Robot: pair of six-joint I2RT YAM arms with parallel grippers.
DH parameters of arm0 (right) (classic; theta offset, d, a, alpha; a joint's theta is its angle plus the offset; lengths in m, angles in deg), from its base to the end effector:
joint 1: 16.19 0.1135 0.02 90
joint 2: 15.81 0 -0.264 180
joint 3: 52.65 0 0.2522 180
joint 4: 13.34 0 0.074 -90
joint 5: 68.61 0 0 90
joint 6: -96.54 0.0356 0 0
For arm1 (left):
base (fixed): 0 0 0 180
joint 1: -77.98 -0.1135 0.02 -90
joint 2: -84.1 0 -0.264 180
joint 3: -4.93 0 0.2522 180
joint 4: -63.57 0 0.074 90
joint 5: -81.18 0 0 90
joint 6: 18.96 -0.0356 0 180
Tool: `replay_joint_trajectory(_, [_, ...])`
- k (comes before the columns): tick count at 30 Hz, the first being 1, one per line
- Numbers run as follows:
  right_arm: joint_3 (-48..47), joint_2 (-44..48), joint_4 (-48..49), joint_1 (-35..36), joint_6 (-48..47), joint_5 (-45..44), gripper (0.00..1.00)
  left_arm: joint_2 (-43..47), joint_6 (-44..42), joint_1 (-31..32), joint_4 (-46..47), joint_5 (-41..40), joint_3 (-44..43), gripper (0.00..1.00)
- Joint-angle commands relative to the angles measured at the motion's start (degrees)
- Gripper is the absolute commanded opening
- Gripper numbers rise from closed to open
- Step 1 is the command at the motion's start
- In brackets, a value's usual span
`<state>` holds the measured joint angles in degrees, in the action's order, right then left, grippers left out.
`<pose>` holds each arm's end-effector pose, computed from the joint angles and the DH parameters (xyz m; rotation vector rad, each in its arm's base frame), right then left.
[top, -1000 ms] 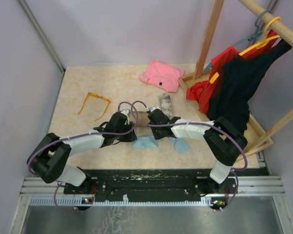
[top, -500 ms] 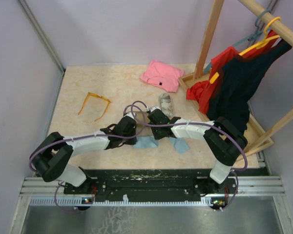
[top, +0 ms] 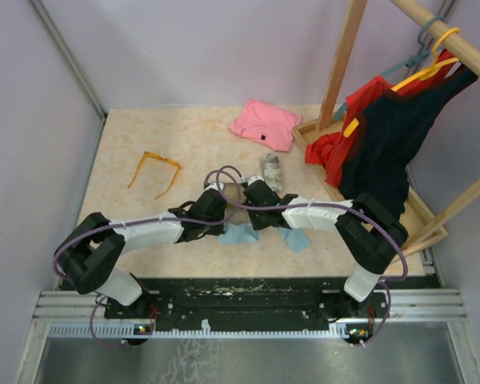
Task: Organize the sunglasses
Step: Pick up the glasses cleaning cloth from the center of the board.
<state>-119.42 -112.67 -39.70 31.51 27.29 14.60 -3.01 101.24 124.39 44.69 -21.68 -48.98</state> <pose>0.2253 0.2414 0.1580 -0.5554 2.5154 0.3103 0.2019 -0.2006 0.1533 0.2537 2.4601 -0.3077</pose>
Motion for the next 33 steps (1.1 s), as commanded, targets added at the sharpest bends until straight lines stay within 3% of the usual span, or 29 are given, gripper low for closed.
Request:
replay_joint_trajectory(1, [2.91,1.75,-0.22,0.03,1.16,-0.38,0.19,-0.37,0.10,0.25,-5.29,-1.01,2.11,0.01])
replay_joint_trajectory(5, [3.05,4.68,0.37,0.04,0.98,-1.54,0.33,0.33,0.31,0.25,-5.82,-1.28,2.17,0.01])
replay_joint_trajectory(11, [1.76,3.75,0.20,0.07,-1.10,-1.06,0.39,1.17,0.40,0.21,-6.21,-1.63,2.28,0.01])
replay_joint_trajectory(23, [-2.26,-2.21,-1.91,0.44,-4.83,2.93,0.40,1.16,0.19,0.23,-5.77,-0.76,2.31,0.01])
replay_joint_trajectory(33, [-5.35,-5.90,-9.54,2.20,-4.26,-0.86,0.34,1.46,0.15,0.21,-6.07,-0.87,2.32,0.01])
